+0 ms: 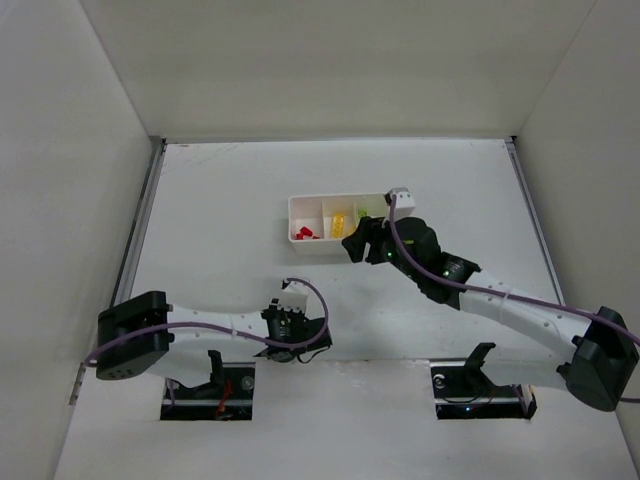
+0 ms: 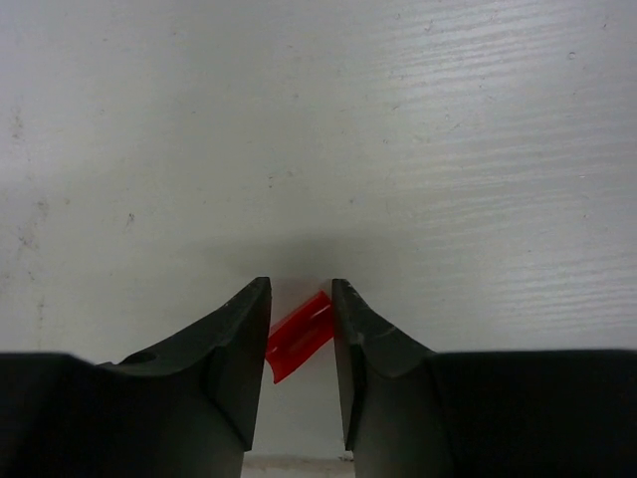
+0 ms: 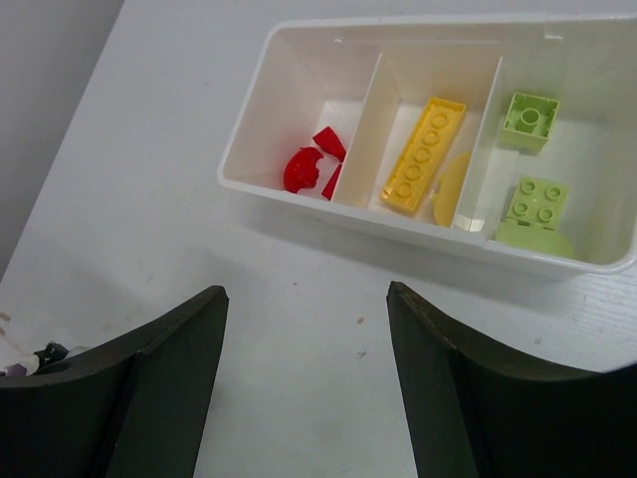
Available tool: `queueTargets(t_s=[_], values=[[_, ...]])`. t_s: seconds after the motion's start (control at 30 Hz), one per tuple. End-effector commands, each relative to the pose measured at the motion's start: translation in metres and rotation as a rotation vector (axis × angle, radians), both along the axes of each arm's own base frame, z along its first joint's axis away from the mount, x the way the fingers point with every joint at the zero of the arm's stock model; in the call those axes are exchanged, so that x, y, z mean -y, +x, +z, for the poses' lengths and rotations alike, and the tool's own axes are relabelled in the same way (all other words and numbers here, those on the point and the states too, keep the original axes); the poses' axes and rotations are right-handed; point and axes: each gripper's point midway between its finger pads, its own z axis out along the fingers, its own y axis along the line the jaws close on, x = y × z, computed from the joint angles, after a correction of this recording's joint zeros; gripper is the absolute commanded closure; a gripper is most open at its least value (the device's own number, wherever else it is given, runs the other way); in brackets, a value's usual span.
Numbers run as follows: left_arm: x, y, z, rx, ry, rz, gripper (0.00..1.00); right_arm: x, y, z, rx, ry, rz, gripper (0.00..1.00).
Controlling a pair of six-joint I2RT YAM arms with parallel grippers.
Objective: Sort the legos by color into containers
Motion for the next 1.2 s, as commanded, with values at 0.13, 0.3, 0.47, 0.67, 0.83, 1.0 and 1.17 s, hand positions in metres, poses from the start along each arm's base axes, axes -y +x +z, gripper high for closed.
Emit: queueTargets(t_s=[0.13, 0.3, 0.47, 0.67, 0.83, 1.0, 1.17], values=[[-0.008, -0.002, 0.001, -0.007, -0.016, 0.022, 0.81, -0.003, 0.001, 0.019, 0.043, 0.048, -0.007, 0.28], [0.003, 0.008, 0.007, 0.018, -0.073, 0.030, 0.84, -0.004, 0.002, 0.020, 0.044, 0.047, -0.006, 0.28], [-0.001, 0.020, 0.042, 0.106, -0.093, 0.051, 0.53, -0.008, 0.000, 0.020, 0.046, 0.043, 0.006, 0.28], [-0.016, -0.005, 0.045, 0.001, -0.074, 0.040, 0.44, -0.008, -0.003, 0.022, 0.057, 0.056, 0.015, 0.28], [-0.018, -0.020, 0.029, -0.065, -0.012, 0.014, 0.50, -0.010, -0.006, 0.025, 0.060, 0.065, 0.027, 0.28], [-0.015, -0.015, 0.021, -0.034, 0.048, 0.011, 0.49, -0.009, -0.008, 0.027, 0.068, 0.070, 0.032, 0.28], [-0.010, -0.018, 0.006, -0.069, -0.003, 0.019, 0.59, -0.008, -0.009, 0.027, 0.070, 0.070, 0.033, 0.28]])
